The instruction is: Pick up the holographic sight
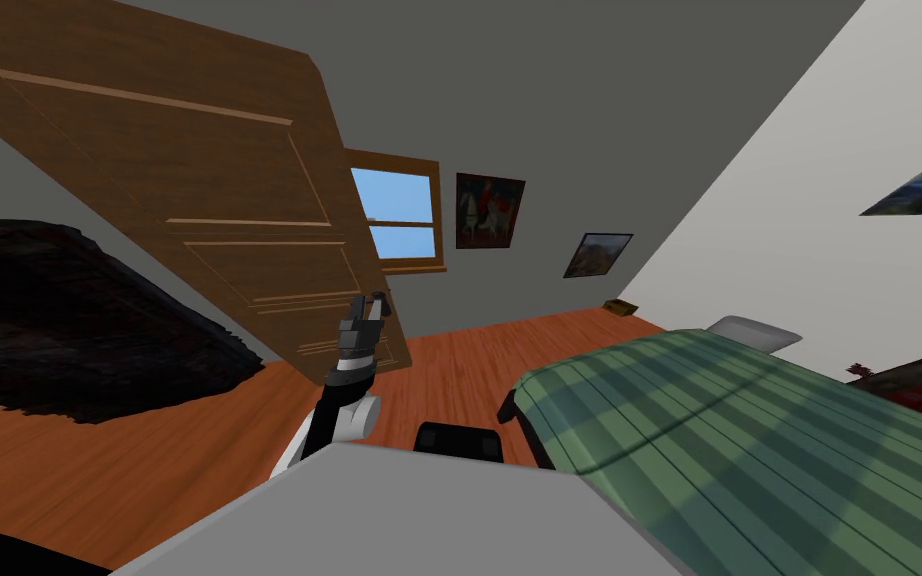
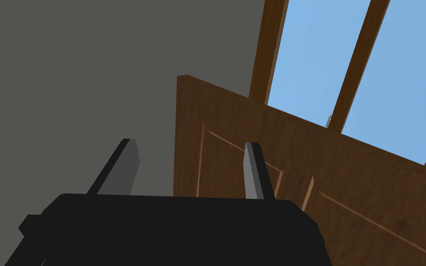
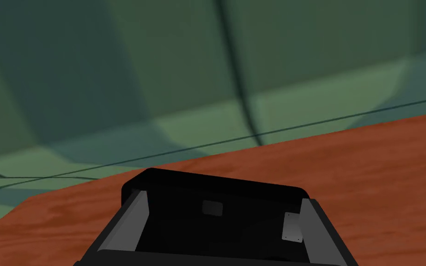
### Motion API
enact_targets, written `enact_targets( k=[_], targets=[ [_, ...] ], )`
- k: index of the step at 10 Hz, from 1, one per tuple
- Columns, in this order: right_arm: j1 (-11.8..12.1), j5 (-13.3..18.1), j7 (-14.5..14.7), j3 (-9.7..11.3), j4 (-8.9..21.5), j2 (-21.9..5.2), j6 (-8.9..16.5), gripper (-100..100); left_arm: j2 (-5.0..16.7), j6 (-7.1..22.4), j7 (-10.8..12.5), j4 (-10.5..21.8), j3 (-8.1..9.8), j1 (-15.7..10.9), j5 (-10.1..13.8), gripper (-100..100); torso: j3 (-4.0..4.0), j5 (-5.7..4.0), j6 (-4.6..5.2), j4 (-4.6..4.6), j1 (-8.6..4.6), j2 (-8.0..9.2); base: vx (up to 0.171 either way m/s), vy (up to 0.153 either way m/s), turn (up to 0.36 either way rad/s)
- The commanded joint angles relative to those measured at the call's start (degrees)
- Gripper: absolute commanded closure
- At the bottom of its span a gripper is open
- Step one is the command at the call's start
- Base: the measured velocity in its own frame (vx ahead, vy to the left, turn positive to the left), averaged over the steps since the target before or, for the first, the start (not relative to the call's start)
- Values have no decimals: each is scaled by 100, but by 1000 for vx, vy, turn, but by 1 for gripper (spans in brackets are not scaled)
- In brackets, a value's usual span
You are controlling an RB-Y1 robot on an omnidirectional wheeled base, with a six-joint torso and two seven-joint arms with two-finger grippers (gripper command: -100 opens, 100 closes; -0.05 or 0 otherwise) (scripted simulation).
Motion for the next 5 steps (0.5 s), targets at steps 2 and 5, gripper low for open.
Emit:
enact_targets(
  k=[2, 5],
  targets=[
    [69, 360, -207, -18, -54, -76, 30, -100, 0, 0, 0, 0, 0, 0, 0, 0, 1, 0, 1, 1, 7, 2, 37, -77, 16],
    [112, 602, 4, -159, 196, -369, 146, -100, 1, 0, 0, 0, 1, 0, 0, 0, 2, -8, -1, 2, -31, 3, 34, -198, 73]
  ],
)
